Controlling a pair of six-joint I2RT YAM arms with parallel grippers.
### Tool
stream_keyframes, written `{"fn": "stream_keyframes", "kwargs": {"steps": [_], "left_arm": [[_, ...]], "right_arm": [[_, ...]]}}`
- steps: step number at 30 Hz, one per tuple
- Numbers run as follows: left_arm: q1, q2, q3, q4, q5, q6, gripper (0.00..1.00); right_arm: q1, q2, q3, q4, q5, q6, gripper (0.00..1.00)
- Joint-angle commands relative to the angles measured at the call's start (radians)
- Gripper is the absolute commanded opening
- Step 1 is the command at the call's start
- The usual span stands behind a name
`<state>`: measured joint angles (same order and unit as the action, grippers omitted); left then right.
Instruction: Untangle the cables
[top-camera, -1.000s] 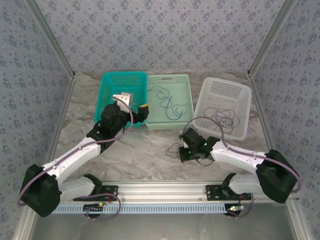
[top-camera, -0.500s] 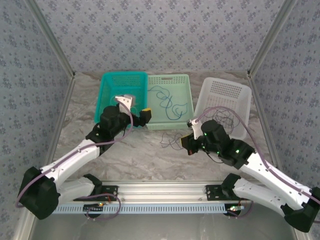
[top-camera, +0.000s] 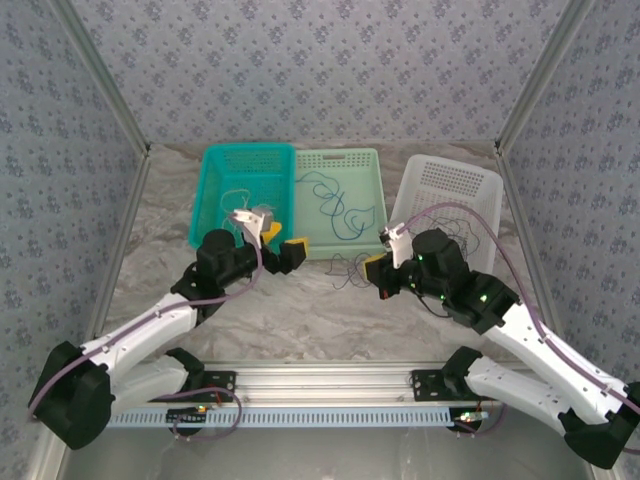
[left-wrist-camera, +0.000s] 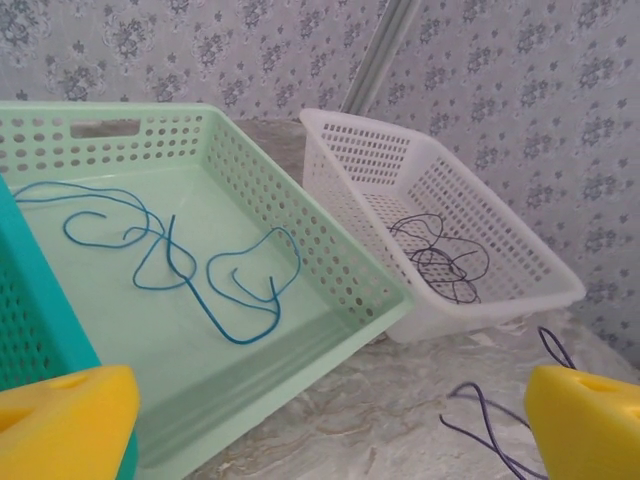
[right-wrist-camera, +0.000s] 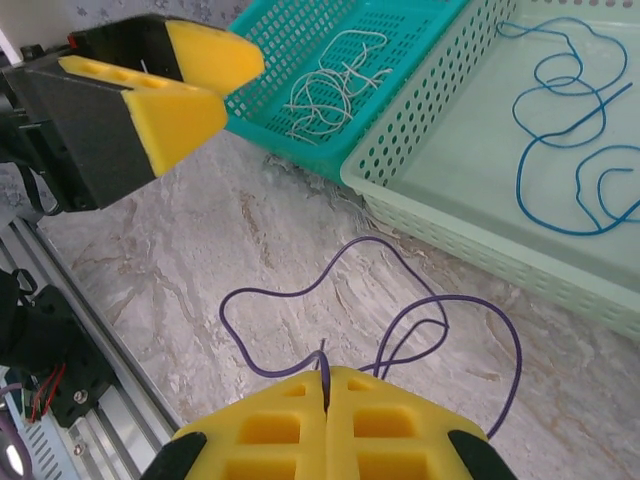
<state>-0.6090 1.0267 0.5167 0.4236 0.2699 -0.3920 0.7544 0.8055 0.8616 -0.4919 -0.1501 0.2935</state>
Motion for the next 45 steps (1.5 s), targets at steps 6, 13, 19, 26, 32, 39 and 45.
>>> {"fn": "stream_keyframes", "kwargs": {"steps": [6,13,19,26,32,39,45], "left_arm": [[-0.013,0.096,-0.037,0.159,0.169,-0.211,0.89],[-0.081,0.24,-0.043,0.28,0.146,-0.364,0.8],[-0.157,0.321,-0.031,0.323,0.071,-0.523,0.78],[-0.211,0.304,-0.041,0.34,-0.037,-0.609,0.8],[-0.213,0.239,-0.077,0.331,-0.115,-0.676,0.8],[-0.217,0.2,-0.08,0.341,-0.147,-0.731,0.8],[-0.223,0.233,-0.077,0.393,-0.164,-0.796,0.8]], "right_arm": [[-0.035,-0.022,0.007,0.109,-0.003,-0.019,0.0],[-0.041,-0.023,0.02,0.144,0.03,-0.029,0.0],[-0.038,-0.025,0.02,0.153,0.075,-0.048,0.0],[-0.038,-0.021,0.002,0.177,0.112,-0.061,0.0],[-0.037,-0.004,-0.005,0.212,0.149,-0.085,0.0],[-0.019,0.037,-0.009,0.28,0.139,-0.088,0.0],[-0.003,0.043,-0.016,0.33,0.155,-0.086,0.0]]}}
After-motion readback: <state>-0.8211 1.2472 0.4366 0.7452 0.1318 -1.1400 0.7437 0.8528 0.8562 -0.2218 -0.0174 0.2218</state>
